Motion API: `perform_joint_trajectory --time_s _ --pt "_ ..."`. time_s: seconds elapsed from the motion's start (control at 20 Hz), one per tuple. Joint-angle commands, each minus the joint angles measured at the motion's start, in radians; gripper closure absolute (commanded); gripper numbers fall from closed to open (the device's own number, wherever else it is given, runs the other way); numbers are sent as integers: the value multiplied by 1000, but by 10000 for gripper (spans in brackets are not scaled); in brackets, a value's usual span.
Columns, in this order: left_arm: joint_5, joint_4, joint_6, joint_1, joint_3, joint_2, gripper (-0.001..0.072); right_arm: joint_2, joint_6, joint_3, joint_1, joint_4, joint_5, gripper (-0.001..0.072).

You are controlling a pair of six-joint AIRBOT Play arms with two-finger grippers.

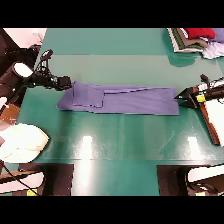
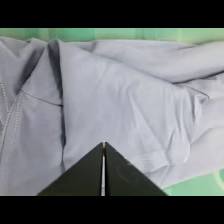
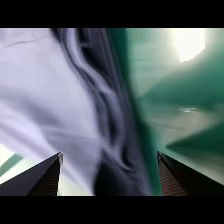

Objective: Fold the shirts.

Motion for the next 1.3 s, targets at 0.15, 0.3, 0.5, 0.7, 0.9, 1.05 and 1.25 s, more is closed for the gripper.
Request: perform_joint_trajectory --time_s 0.15,0.3,0.5,0.7,0.9,1.05,1.25 --pt "-25 -3 2 -10 1 -1 686 -56 -89 -27 85 41 -28 271" --pt "11 -6 4 -78 4 -9 686 -55 -95 -27 98 42 -22 640" --pt "23 -43 2 -168 103 -106 686 25 -91 -27 98 42 -9 697" --pt "14 -101 3 -270 251 -252 686 196 3 -27 124 43 -12 697" --pt "5 -104 2 -394 354 -387 686 326 34 -17 173 222 -17 698" --pt "4 -134 2 -470 389 -454 686 336 80 119 240 243 10 698" --pt "20 -150 3 -554 390 -487 686 326 126 296 332 243 -3 698"
